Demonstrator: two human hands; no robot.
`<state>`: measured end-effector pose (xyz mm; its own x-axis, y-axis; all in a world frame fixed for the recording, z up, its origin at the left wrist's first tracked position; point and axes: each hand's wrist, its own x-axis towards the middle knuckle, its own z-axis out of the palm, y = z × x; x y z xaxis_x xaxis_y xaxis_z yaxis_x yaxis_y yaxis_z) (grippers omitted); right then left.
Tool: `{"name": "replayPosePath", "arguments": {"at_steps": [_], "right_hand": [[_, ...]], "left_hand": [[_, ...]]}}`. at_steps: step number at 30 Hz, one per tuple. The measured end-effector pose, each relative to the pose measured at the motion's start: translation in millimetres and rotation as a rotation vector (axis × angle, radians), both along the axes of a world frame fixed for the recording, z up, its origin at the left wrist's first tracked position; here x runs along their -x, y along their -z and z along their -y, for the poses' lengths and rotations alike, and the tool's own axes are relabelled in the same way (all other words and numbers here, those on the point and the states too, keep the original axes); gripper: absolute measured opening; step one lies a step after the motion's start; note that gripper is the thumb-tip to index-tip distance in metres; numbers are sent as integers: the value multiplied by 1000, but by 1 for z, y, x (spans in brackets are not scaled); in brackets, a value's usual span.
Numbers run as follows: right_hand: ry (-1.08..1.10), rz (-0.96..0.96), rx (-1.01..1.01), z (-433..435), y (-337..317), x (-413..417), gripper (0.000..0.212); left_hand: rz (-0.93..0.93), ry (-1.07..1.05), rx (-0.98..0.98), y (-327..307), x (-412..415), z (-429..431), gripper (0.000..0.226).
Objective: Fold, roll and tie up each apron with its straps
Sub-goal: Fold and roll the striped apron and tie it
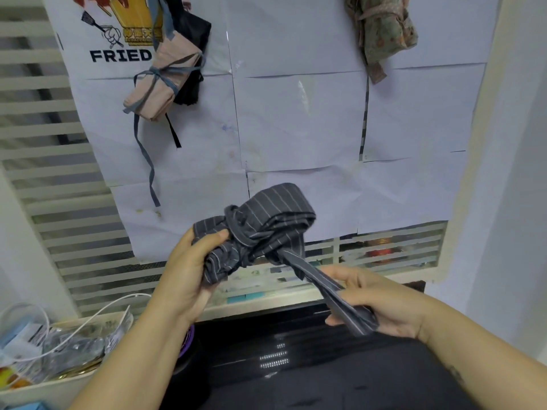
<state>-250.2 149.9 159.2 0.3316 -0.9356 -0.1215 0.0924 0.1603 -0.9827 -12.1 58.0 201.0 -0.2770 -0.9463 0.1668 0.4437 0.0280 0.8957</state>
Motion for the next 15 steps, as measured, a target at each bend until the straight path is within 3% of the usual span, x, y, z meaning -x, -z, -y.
{"name": "replayPosePath", "arguments": {"at_steps": [3,7,11,14,15], "right_hand": [[178,62,-53,1,-1,-3,41],[497,202,-181,12,2,14,25],[612,360,-245,17,2,25,15],[599,504,-165,20,-4,29,47],[600,526,-155,21,-10,28,44]], "left_hand": [[-51,-27,-194,9,-3,6,8],[-278,-59,-380,14,-8,15,7],[-298,-39,-337,19,-4,17,22],[-294,-10,-174,18,-2,16,41],[-279,6,-103,17,-1,13,47]]}}
